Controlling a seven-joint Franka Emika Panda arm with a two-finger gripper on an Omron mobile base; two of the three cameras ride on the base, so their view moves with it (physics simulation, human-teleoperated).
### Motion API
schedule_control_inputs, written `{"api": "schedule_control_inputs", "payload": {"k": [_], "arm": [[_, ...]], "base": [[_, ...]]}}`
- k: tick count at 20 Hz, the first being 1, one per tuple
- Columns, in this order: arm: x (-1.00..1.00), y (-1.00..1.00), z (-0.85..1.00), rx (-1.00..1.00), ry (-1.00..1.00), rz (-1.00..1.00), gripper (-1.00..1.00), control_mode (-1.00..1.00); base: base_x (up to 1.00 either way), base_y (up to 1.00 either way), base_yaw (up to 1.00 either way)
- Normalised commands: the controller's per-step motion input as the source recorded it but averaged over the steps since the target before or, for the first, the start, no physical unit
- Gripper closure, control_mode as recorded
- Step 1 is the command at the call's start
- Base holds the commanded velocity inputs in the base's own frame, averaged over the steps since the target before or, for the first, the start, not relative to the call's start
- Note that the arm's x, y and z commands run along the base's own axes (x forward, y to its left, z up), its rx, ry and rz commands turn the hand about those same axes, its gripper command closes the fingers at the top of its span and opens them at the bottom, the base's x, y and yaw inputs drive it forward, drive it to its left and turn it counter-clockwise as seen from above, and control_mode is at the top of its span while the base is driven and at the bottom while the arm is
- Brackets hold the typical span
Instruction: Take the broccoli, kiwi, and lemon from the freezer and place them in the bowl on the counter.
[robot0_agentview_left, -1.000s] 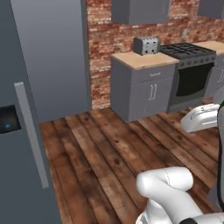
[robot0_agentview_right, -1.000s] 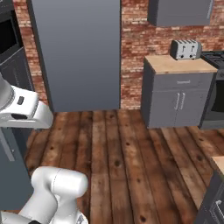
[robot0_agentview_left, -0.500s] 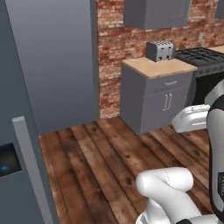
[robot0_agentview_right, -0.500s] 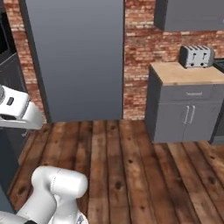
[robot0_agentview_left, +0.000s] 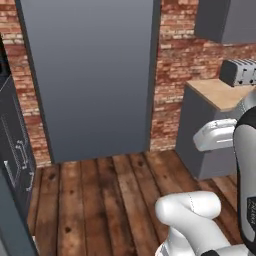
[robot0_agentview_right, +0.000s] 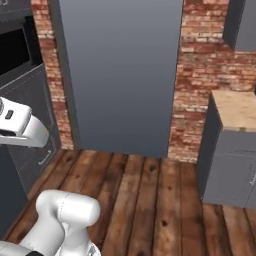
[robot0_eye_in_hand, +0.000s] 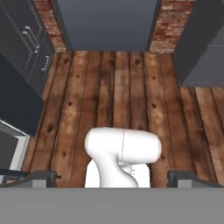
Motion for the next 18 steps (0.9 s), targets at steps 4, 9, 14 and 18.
{"api": "schedule_control_inputs", "payload": {"k": [4,9,14,18], "arm": [[0.00,0.00,0.00,0.00,0.00,0.00,-1.00,1.00],[0.00,0.00,0.00,0.00,0.00,0.00,-1.00,1.00],[0.00,0.00,0.00,0.00,0.00,0.00,-1.00,1.00],[0.00,0.00,0.00,0.00,0.00,0.00,-1.00,1.00]], "base": [[0.74,-0.53,0.54],[0.62,-0.54,0.62],[0.77,-0.41,0.72],[0.81,-0.41,0.73]]}}
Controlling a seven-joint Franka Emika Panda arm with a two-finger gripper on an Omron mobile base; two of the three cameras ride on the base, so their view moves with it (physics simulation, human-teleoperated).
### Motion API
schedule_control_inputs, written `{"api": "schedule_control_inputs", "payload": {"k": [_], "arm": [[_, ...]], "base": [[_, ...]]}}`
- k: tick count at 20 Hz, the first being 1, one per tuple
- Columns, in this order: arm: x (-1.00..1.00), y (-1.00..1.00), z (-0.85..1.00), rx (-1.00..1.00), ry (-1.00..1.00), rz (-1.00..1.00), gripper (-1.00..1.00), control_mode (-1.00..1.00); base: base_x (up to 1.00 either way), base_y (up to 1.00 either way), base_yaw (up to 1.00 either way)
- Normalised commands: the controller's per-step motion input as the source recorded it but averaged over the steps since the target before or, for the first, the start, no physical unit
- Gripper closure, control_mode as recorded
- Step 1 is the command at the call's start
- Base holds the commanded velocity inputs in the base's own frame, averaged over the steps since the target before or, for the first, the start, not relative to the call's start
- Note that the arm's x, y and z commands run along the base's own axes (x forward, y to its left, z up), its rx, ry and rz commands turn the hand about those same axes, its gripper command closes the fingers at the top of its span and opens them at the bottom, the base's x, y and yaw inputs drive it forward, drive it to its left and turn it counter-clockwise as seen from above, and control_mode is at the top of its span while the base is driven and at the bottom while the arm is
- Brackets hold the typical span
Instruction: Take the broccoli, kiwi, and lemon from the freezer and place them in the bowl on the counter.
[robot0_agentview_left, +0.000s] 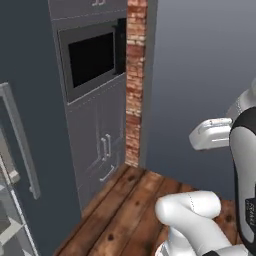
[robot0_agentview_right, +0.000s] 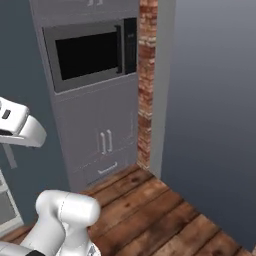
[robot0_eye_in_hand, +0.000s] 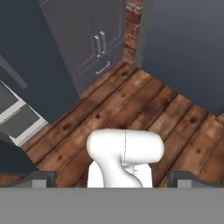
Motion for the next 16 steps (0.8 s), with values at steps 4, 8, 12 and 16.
{"api": "schedule_control_inputs", "payload": {"k": [4,8,12,16], "arm": [[0.00,0.00,0.00,0.00,0.00,0.00,-1.00,1.00],[0.00,0.00,0.00,0.00,0.00,0.00,-1.00,1.00],[0.00,0.00,0.00,0.00,0.00,0.00,-1.00,1.00],[0.00,0.00,0.00,0.00,0.00,0.00,-1.00,1.00]], "base": [[0.80,-0.44,0.72],[0.71,-0.23,0.71],[0.54,0.05,0.69],[0.10,0.57,0.42]]}}
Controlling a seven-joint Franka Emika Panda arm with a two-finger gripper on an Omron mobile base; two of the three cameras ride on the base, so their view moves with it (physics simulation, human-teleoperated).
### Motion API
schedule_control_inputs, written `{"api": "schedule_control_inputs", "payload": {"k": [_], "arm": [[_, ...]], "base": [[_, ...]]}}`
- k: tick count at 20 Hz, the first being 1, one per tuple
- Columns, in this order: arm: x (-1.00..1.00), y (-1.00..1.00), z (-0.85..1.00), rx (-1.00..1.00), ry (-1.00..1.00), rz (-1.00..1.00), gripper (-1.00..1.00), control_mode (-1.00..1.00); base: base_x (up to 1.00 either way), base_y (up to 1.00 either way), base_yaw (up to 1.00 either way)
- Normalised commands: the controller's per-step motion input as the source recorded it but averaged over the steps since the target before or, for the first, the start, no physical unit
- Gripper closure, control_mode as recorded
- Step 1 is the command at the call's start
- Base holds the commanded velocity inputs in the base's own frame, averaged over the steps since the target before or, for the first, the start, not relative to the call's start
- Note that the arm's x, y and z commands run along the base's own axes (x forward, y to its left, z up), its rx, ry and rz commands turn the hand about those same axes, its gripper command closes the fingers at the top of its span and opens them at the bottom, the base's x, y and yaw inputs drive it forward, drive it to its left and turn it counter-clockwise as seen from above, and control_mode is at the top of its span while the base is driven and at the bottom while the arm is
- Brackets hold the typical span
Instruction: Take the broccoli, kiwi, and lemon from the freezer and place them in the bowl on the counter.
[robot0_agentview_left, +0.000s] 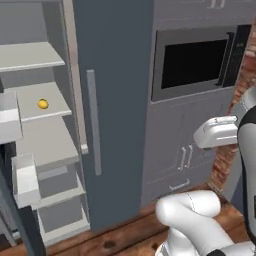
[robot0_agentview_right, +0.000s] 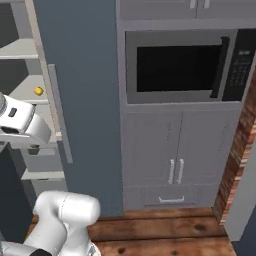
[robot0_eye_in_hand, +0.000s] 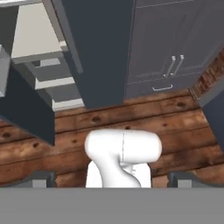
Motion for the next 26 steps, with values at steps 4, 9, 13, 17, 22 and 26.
{"api": "schedule_control_inputs", "payload": {"k": [4,9,13,17,22,26], "arm": [[0.00,0.00,0.00,0.00,0.00,0.00,-1.00,1.00],[0.00,0.00,0.00,0.00,0.00,0.00,-1.00,1.00],[0.00,0.00,0.00,0.00,0.00,0.00,-1.00,1.00],[0.00,0.00,0.00,0.00,0.00,0.00,-1.00,1.00],[0.00,0.00,0.00,0.00,0.00,0.00,-1.00,1.00],[0.00,0.00,0.00,0.00,0.00,0.00,-1.00,1.00]], "base": [[0.03,0.90,0.14],[0.46,0.85,0.08],[0.73,0.16,0.28],[0.67,-0.18,0.36],[0.43,-0.51,0.27],[0.47,-0.36,0.23]]}}
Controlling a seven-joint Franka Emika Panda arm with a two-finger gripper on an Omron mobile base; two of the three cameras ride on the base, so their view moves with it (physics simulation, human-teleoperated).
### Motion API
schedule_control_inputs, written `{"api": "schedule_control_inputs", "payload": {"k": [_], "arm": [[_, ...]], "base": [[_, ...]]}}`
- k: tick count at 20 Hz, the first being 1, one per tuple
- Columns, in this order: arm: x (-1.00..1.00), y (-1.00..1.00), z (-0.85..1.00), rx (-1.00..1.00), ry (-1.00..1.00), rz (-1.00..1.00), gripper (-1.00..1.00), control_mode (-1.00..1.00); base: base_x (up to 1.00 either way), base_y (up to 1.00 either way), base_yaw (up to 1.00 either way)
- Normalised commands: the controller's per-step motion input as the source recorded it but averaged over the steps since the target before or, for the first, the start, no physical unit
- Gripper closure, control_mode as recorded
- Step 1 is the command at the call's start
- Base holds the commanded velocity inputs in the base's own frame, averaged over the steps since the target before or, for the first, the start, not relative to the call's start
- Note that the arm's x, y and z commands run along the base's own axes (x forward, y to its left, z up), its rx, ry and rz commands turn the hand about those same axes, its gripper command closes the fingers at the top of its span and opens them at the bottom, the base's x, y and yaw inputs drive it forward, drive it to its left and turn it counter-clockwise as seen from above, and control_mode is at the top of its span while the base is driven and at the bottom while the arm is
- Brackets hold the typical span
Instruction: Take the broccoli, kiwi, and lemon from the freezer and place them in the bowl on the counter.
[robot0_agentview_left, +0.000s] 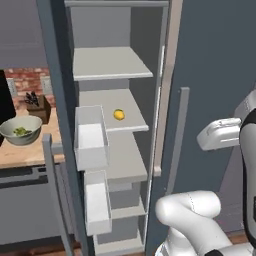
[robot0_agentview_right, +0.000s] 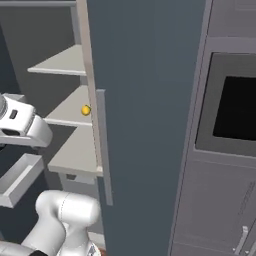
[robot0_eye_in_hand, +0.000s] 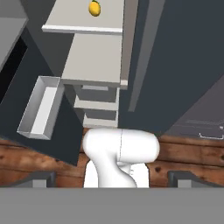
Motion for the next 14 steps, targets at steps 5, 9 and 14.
{"api": "schedule_control_inputs", "payload": {"k": [5,9,14], "arm": [[0.00,0.00,0.00,0.00,0.00,0.00,-1.00,1.00],[0.00,0.00,0.00,0.00,0.00,0.00,-1.00,1.00],[0.00,0.00,0.00,0.00,0.00,0.00,-1.00,1.00]], "base": [[0.34,0.06,0.09],[0.19,0.29,0.02],[0.31,0.32,0.02]]}}
